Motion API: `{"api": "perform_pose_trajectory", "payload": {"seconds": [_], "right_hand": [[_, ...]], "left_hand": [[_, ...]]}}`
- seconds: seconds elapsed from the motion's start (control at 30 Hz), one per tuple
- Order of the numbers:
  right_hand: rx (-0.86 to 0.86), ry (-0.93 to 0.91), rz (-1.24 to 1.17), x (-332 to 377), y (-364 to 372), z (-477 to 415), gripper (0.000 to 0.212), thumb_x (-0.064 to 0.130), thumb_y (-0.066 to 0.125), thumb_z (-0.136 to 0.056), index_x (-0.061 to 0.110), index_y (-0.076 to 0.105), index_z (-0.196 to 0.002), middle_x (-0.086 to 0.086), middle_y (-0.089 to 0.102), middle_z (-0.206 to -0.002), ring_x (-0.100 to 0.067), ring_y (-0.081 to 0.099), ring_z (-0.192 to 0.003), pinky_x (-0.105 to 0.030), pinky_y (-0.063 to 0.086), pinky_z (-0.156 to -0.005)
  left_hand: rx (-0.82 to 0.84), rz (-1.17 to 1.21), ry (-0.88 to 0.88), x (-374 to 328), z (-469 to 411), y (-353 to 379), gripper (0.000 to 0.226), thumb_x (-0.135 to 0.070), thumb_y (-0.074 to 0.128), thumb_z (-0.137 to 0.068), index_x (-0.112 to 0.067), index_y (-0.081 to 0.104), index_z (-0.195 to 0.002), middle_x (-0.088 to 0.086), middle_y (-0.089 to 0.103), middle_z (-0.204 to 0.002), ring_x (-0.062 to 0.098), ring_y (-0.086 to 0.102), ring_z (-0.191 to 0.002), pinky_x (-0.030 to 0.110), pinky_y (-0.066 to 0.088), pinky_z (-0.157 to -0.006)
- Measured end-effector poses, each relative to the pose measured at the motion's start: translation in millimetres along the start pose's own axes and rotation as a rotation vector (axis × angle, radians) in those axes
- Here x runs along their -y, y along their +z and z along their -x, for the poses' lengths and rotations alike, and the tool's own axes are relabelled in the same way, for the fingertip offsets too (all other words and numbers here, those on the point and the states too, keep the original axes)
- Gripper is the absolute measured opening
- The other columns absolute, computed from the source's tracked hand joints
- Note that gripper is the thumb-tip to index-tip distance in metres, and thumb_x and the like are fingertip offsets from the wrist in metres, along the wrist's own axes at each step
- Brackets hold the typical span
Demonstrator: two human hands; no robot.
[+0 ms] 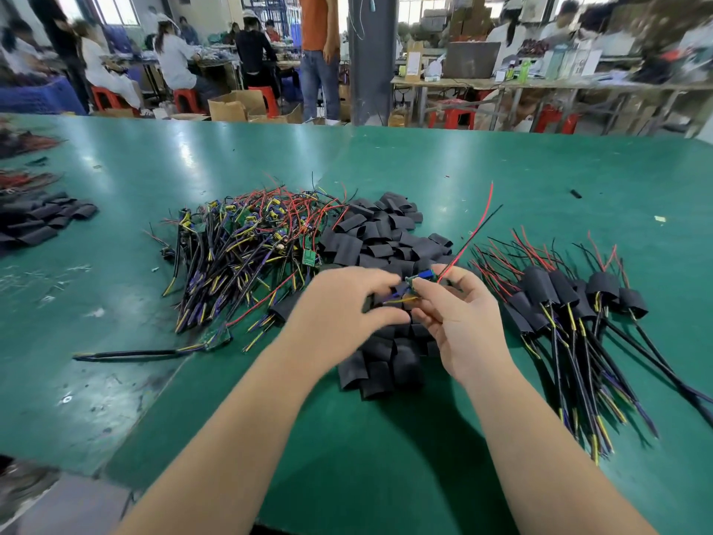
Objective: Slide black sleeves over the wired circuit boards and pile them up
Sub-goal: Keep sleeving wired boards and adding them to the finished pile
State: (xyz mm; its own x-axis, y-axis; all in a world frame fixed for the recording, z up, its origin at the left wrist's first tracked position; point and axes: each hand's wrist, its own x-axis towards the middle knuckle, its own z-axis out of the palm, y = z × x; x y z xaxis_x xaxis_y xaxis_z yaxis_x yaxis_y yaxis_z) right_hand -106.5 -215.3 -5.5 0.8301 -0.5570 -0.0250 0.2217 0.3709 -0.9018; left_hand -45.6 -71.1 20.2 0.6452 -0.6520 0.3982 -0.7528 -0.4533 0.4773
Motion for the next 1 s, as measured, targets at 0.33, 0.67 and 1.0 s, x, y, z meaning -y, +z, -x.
{"api": "perform_pose_trajectory", "payload": {"seconds": [0.33,0.67,1.0], "right_hand": [[0.131,0.101,0.028,0,-1,2,0.019,0.009,0.069,-0.085,0.016,0.054,-0.076,-0.008,0.071,-0.082,-0.025,0.073,-0.074,-0.021,0.054,-0.056],[0.082,0.065,0.135,0,-3,1,0.020,0.026,0.069,-0.086,0.021,0.062,-0.068,-0.003,0.073,-0.078,-0.018,0.068,-0.059,-0.021,0.051,-0.052],[-0.125,-0.183,0.695,15,-14,-19,0.024,0.003,0.059,-0.085,0.024,0.067,-0.074,0.006,0.071,-0.066,-0.004,0.062,-0.059,-0.017,0.047,-0.056]], "left_hand": [[-0.177,0.047,-0.011,9,-1,26,0.020,-0.006,0.061,-0.090,-0.010,0.074,-0.104,0.008,0.072,-0.091,0.024,0.063,-0.089,0.031,0.043,-0.082],[-0.149,-0.197,-0.039,12,7,37,0.023,-0.020,0.047,-0.098,-0.009,0.066,-0.091,0.007,0.062,-0.081,0.031,0.058,-0.079,0.045,0.046,-0.069],[-0.446,0.011,-0.553,59,13,19,0.027,-0.020,0.037,-0.101,-0.010,0.062,-0.098,0.003,0.069,-0.074,0.020,0.061,-0.065,0.033,0.047,-0.062]]}}
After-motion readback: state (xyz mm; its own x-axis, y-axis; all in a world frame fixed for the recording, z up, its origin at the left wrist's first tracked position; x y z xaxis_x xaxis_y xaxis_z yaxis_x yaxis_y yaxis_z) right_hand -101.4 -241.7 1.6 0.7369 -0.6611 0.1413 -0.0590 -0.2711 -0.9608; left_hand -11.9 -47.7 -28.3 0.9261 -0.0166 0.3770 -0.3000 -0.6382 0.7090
